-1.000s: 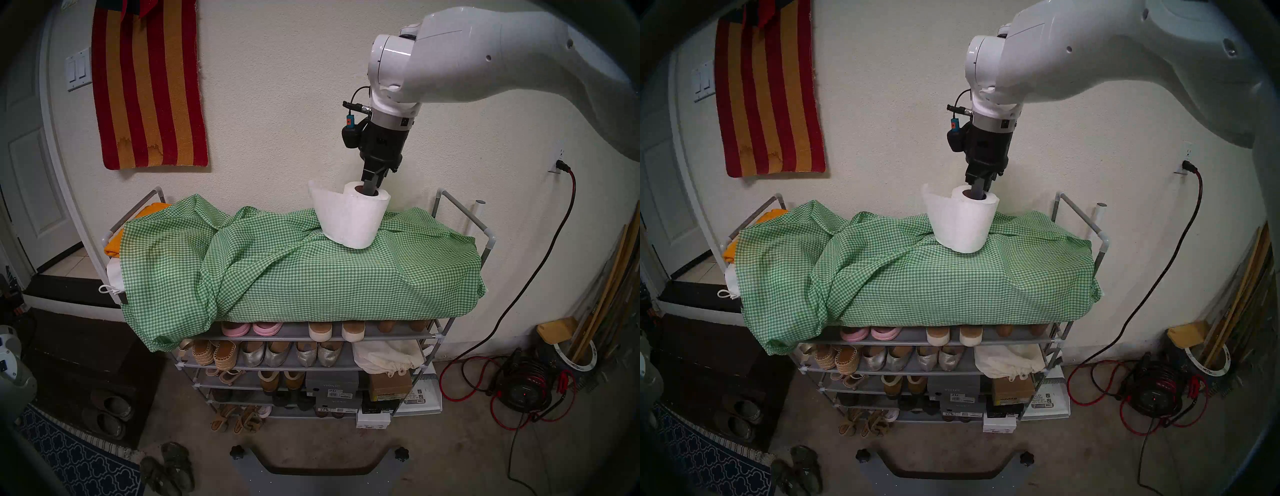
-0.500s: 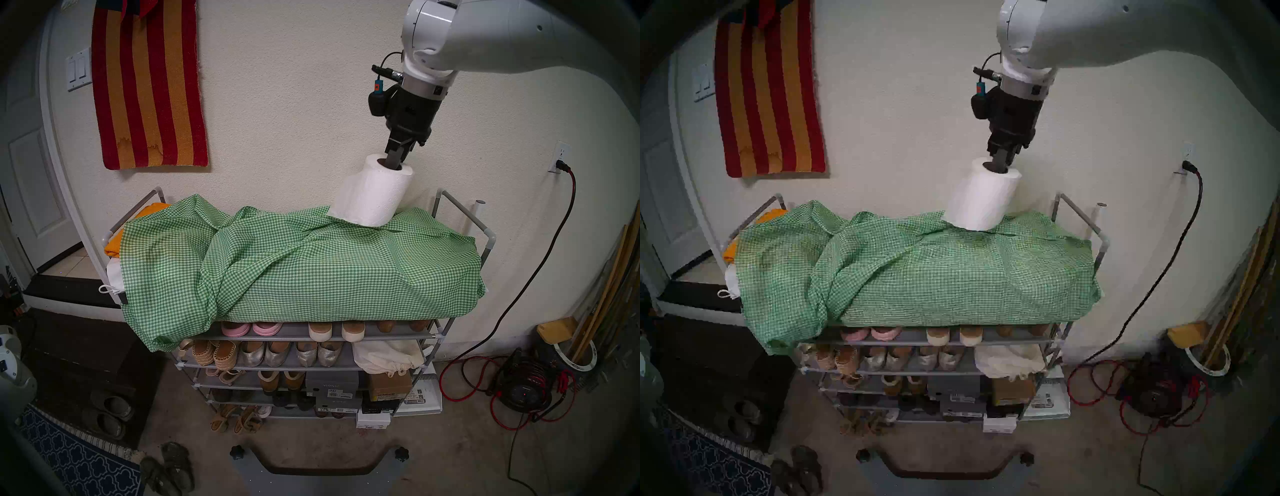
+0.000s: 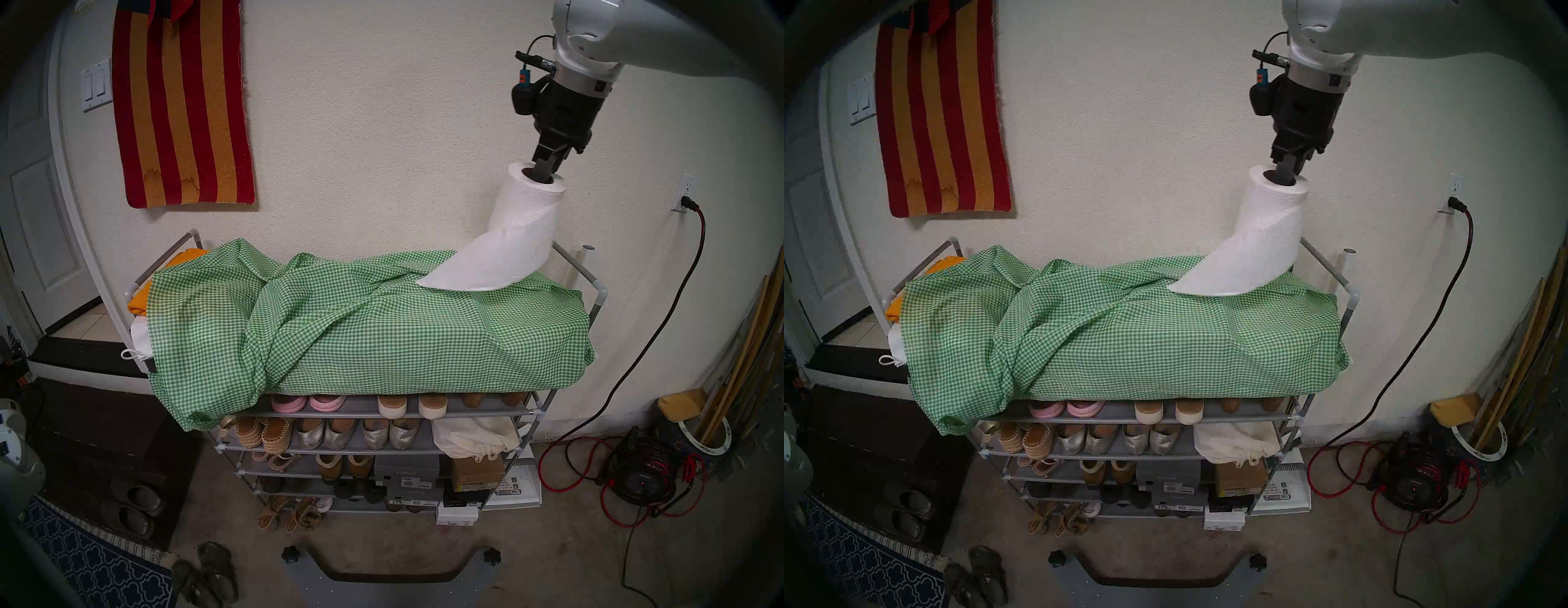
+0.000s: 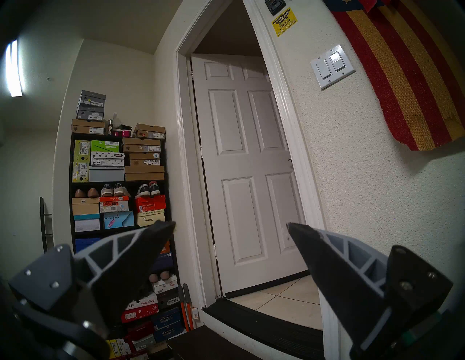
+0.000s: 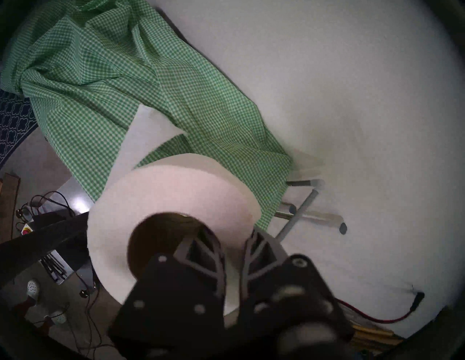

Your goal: Lift the object off the cloth, cover the shoe rack with the cloth, put the object back

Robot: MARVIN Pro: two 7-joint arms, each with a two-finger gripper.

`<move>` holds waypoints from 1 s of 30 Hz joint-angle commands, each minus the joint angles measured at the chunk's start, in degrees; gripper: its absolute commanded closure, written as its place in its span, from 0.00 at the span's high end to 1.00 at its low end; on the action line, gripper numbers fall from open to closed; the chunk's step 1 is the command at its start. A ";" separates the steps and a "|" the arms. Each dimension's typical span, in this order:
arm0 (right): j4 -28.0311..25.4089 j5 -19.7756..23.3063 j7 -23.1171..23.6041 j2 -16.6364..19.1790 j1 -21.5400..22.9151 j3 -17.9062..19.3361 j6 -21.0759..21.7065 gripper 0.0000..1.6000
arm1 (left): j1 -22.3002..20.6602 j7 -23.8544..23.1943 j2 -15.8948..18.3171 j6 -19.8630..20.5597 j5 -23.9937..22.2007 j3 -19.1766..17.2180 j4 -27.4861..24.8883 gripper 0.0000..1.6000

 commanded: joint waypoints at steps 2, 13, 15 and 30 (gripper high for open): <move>-2.67 -3.36 4.54 3.72 6.83 -3.27 2.52 0.00 | 0.03 -0.08 0.13 0.07 0.06 0.02 0.00 1.00; -5.98 -6.23 2.24 7.26 12.88 -7.02 4.95 0.00 | 0.02 -0.08 0.13 0.06 0.06 0.02 0.00 1.00; -6.94 -6.72 1.54 8.65 14.95 -8.94 4.95 0.00 | 0.02 -0.08 0.13 0.06 0.06 0.02 0.00 1.00; -7.09 -9.03 -0.13 16.00 23.83 -21.90 4.95 0.00 | 0.02 -0.07 0.12 0.05 0.05 0.02 -0.01 1.00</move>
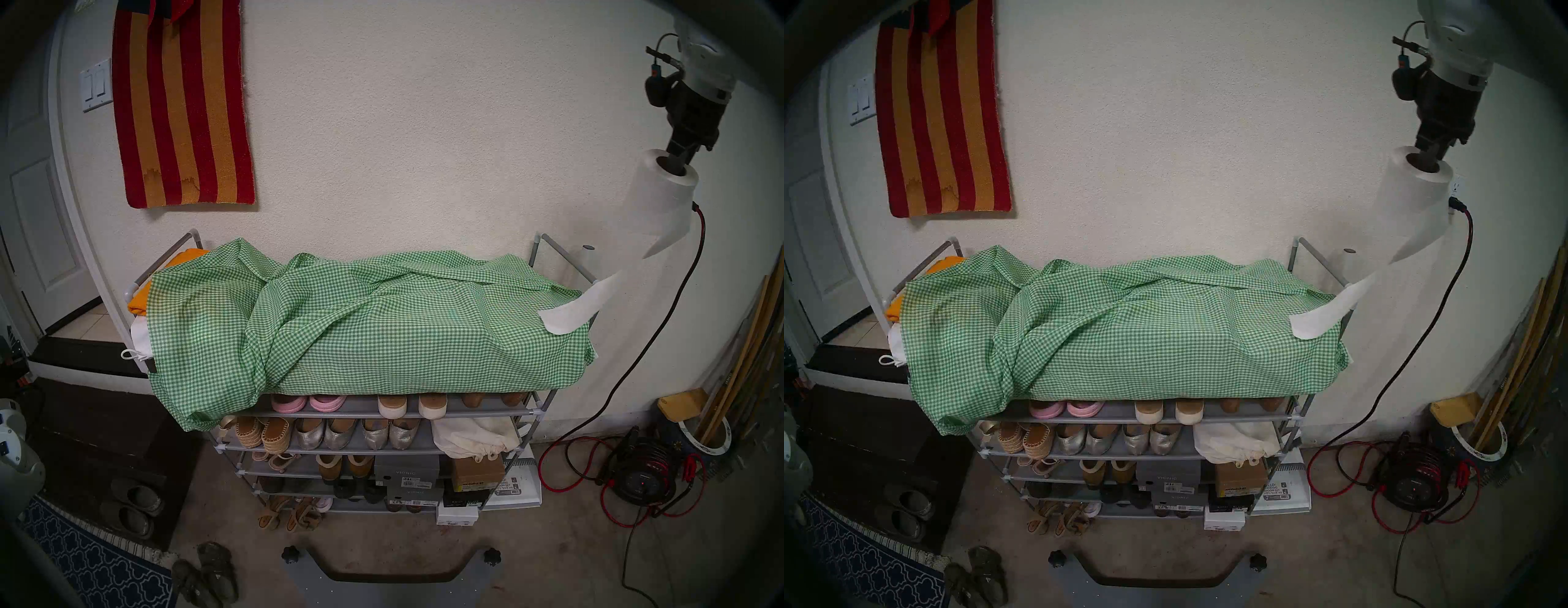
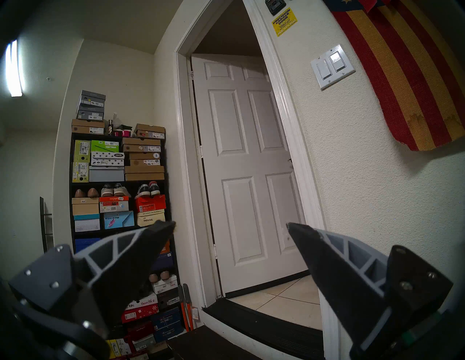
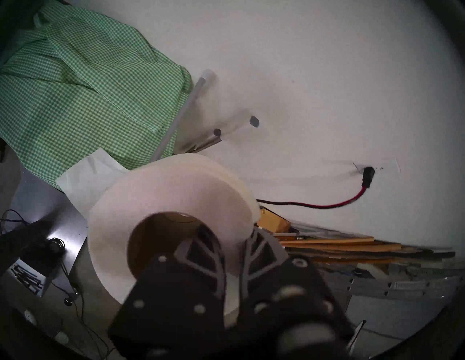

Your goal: Lift the object off the cloth, cover the shoe rack with the cloth, put the object back

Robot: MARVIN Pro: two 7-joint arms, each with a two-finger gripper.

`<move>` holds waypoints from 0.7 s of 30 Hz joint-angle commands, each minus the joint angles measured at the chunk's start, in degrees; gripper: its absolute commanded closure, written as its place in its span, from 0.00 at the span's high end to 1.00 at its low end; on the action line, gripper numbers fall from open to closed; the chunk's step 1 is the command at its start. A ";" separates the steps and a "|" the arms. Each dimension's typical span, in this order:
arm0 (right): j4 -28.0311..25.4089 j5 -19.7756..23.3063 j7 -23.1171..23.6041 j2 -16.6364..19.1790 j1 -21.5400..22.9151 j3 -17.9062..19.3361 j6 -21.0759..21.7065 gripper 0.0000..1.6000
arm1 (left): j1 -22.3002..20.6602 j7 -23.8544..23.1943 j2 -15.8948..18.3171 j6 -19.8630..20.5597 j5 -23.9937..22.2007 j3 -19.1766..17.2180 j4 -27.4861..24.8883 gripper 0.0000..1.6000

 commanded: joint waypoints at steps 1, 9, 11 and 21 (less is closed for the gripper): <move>0.55 -1.22 5.55 4.11 6.39 -6.49 -0.06 0.00 | 0.02 -0.07 0.12 0.05 0.06 0.01 -0.01 1.00; -0.44 -2.91 6.13 5.51 10.87 -14.16 -0.06 0.00 | 0.02 -0.07 0.13 0.06 0.06 0.01 0.00 1.00; -0.65 -3.24 6.08 5.71 11.98 -15.87 -0.06 0.00 | 0.02 -0.07 0.13 0.06 0.06 0.01 0.00 1.00; -3.06 -3.84 7.30 4.99 14.81 -24.24 -4.87 0.00 | 0.03 -0.09 0.14 0.08 0.07 0.01 0.01 1.00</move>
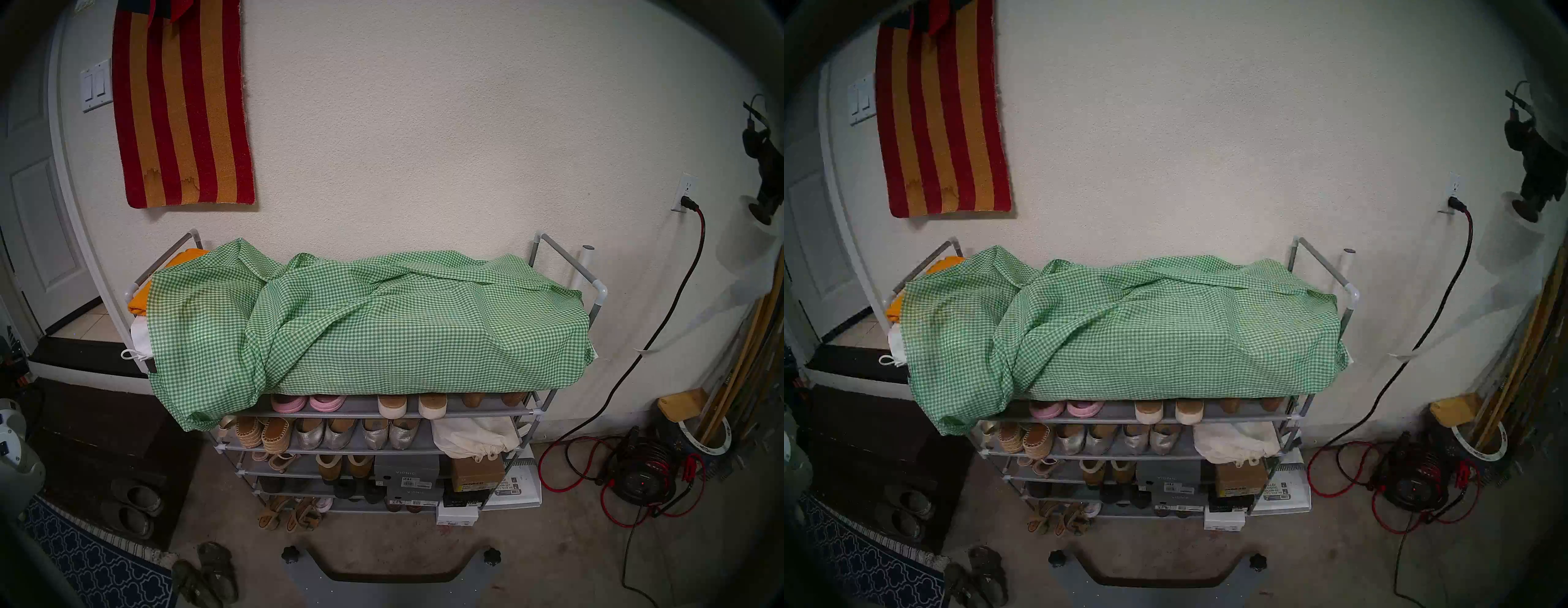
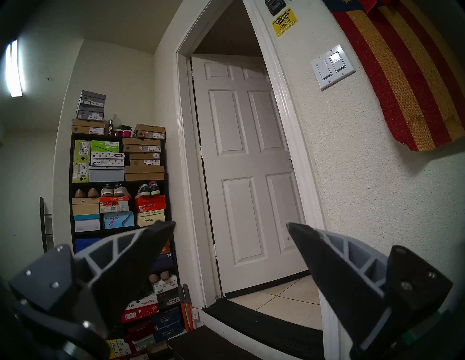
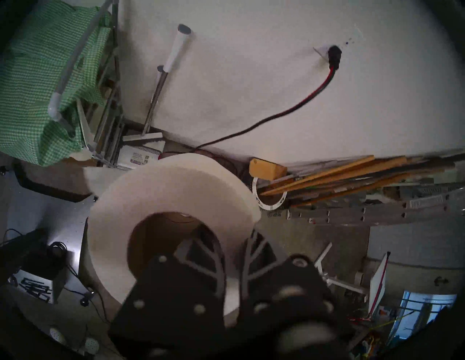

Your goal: Lift the object off the cloth, cover the shoe rack with the cloth, put the object back

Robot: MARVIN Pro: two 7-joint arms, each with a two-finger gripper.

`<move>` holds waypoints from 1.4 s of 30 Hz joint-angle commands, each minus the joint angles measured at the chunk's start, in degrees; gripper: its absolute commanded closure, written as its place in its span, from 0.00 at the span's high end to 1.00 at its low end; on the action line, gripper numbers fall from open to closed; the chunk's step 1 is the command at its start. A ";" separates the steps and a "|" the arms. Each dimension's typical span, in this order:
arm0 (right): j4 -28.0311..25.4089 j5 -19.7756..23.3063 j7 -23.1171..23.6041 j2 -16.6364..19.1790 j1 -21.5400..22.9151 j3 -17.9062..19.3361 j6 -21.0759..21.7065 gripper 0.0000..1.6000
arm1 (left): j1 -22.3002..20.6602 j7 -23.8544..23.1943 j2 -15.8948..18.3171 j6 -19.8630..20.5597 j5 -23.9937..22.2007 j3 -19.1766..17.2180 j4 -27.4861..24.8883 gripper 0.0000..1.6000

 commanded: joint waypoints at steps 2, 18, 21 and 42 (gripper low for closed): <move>-0.22 0.02 6.31 -0.45 2.80 -4.56 -3.75 0.00 | 0.03 -0.09 0.14 0.08 0.06 0.01 0.01 1.00; 6.18 -1.85 14.93 2.55 0.95 -13.02 -11.95 0.00 | 0.03 -0.10 0.14 0.08 0.06 0.01 0.01 1.00; 5.30 -1.68 15.63 3.58 2.04 -13.99 -13.33 0.00 | 0.04 -0.10 0.14 0.08 0.06 0.01 0.01 1.00; 6.00 -1.57 16.42 3.45 1.45 -14.51 -15.29 0.00 | -5.65 0.42 3.54 -3.11 3.10 -7.55 1.16 1.00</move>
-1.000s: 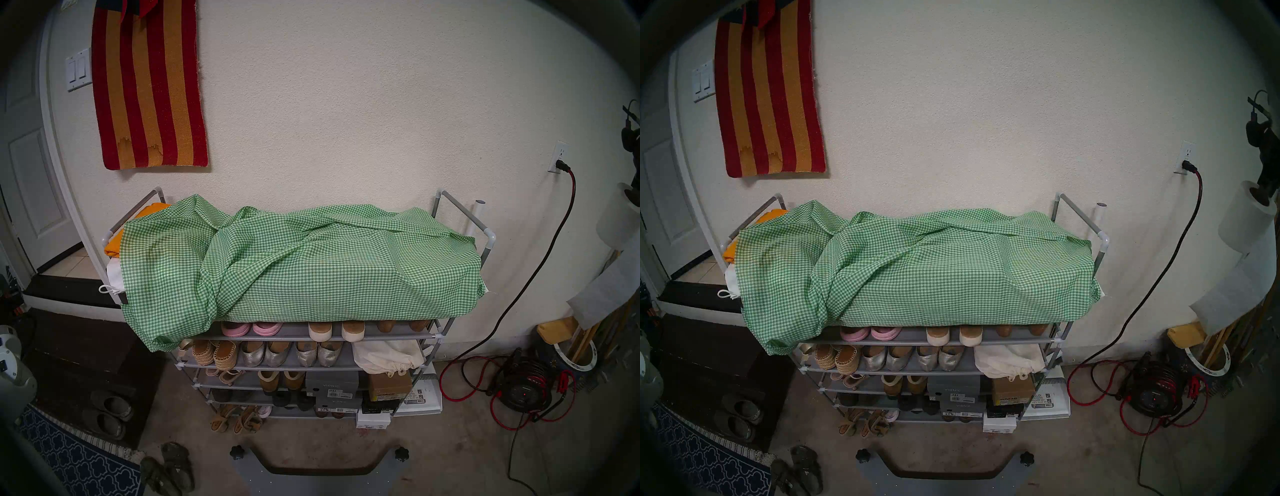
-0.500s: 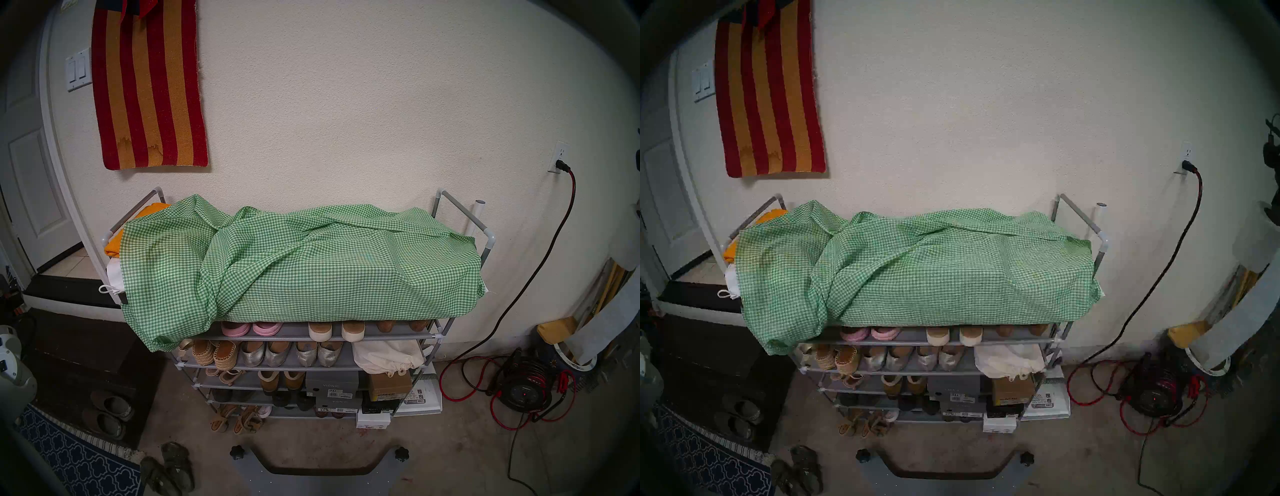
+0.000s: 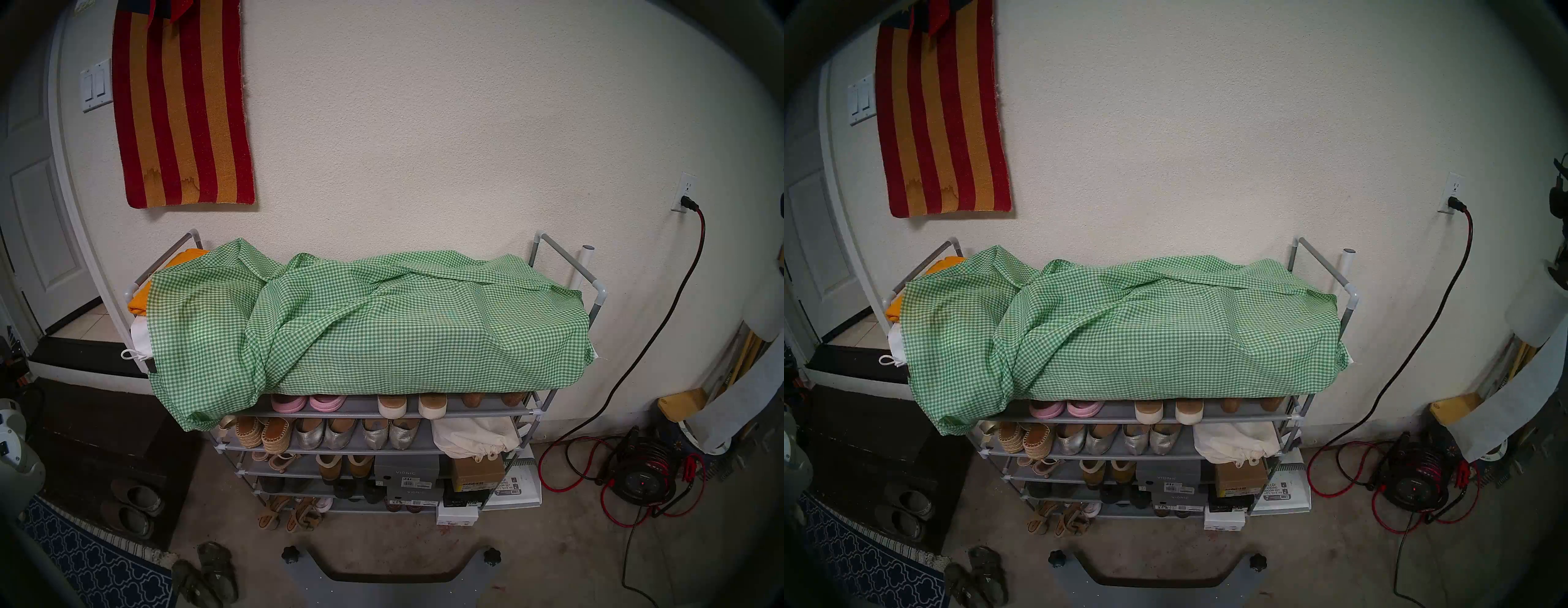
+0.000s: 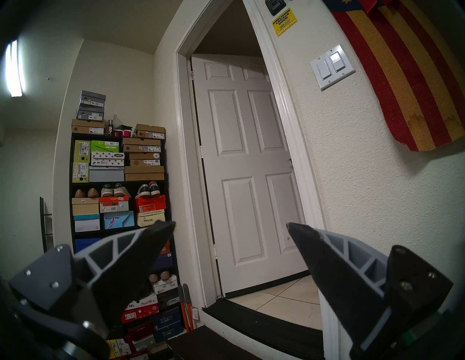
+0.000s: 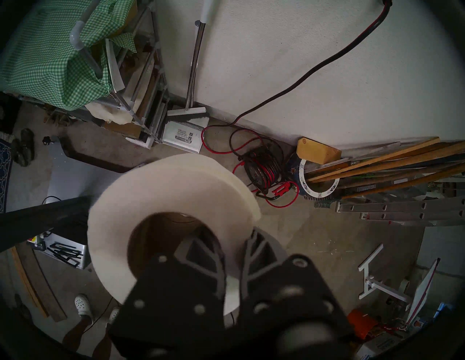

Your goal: Lift the object off the cloth, cover the shoe rack with the cloth, put the object back

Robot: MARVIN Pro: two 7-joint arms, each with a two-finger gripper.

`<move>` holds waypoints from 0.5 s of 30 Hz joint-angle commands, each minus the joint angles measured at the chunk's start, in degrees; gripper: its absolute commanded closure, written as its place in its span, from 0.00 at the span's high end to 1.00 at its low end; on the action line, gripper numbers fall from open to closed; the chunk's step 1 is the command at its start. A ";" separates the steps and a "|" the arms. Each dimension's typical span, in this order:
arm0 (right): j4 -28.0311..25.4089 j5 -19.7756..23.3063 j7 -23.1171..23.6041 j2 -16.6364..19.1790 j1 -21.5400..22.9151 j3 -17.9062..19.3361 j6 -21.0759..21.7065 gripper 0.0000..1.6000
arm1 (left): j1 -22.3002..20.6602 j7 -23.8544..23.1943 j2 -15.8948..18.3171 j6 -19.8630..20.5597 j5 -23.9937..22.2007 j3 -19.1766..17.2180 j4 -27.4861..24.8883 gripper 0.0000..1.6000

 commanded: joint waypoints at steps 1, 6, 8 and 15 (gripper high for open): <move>-0.09 0.28 0.64 -0.21 0.17 0.15 0.00 0.00 | -6.06 0.38 4.11 -3.00 2.38 -9.00 0.99 1.00; -0.11 0.48 0.39 -0.21 0.15 0.08 -0.13 0.00 | -8.35 1.35 7.32 -5.82 3.42 -11.01 1.68 1.00; -0.10 0.56 0.39 -0.22 0.14 0.06 -0.18 0.00 | -9.95 1.44 8.73 -6.23 3.87 -13.25 2.27 1.00; -0.08 0.86 0.63 -0.33 0.13 -0.06 -0.32 0.00 | -14.99 -0.85 12.43 -5.60 4.64 -20.52 2.09 1.00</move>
